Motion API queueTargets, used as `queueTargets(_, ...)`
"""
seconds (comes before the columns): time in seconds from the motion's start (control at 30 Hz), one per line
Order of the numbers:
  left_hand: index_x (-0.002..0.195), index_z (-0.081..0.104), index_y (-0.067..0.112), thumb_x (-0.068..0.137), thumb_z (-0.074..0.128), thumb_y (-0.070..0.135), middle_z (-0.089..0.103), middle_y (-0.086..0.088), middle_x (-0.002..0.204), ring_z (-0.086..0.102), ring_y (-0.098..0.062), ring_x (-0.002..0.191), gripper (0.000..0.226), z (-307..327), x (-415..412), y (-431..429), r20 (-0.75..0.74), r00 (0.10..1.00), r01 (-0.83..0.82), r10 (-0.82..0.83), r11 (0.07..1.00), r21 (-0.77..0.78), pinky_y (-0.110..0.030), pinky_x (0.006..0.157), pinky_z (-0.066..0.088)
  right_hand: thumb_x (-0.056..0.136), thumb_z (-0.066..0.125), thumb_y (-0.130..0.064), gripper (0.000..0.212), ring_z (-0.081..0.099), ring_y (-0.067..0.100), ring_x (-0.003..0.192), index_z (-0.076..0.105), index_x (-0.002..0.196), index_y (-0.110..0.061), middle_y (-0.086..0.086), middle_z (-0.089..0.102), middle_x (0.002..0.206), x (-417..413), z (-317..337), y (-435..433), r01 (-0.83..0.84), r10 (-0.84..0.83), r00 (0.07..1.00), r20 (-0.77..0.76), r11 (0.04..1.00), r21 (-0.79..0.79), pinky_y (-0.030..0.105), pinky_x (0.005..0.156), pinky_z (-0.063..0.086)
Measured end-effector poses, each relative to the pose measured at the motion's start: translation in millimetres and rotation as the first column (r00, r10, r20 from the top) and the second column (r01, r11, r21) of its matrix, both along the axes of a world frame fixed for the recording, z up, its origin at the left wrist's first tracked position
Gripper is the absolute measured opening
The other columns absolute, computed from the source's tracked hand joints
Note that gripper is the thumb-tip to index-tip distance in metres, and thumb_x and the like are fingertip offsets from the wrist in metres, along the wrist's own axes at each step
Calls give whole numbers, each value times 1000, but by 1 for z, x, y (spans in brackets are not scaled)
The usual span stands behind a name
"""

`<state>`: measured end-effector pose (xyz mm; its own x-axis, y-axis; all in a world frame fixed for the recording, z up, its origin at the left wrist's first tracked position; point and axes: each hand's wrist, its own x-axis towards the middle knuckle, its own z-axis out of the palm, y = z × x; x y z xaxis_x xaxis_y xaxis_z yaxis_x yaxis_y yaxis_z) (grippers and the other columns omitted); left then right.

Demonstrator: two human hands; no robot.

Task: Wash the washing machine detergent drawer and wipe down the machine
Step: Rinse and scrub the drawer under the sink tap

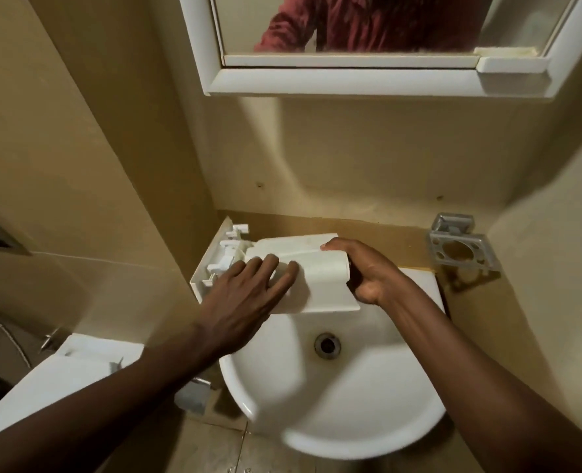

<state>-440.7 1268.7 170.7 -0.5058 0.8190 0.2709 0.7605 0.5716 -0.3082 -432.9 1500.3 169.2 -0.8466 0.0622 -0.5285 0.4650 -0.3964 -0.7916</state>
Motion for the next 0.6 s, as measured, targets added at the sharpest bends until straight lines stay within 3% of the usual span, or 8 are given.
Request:
queueTargets(0.27, 142, 36, 14, 69, 73, 7, 42, -15, 109, 47, -29, 79, 82, -4, -3, 4, -52, 995, 81, -79, 996, 38, -40, 64, 44, 78, 71, -15, 7, 64, 24, 70, 66, 72, -17, 6, 66, 78, 12, 1, 5, 28, -30, 999, -30, 998, -55, 33, 71, 49)
queueTargets(0.37, 141, 37, 16, 68, 73, 5, 46, -17, 111, 47, -28, 79, 82, -7, -6, 2, -59, 995, 83, -80, 995, 59, -39, 64, 42, 75, 74, -16, 5, 62, 27, 78, 70, 74, -17, 7, 66, 82, 16, -3, 7, 38, -40, 998, -47, 998, -53, 36, 76, 46)
queueTargets(0.47, 141, 36, 17, 70, 69, 2, 48, -18, 115, 47, -29, 82, 80, -11, -11, 1, -67, 991, 123, -119, 990, 66, -40, 66, 42, 70, 78, -18, 18, 62, 28, 87, 70, 86, -18, 9, 67, 90, 19, -10, 7, 74, -76, 997, -34, 995, -61, 38, 78, 46)
queueTargets(0.6, 143, 35, 17, 69, 74, 6, 47, -17, 119, 51, -30, 85, 84, -25, -8, -5, -3, 997, 80, -80, 995, 66, -40, 68, 43, 75, 77, -20, 9, 65, 26, 83, 72, 83, -19, 7, 69, 88, 21, -12, -2, 55, -55, 998, 20, 998, -28, 37, 78, 49)
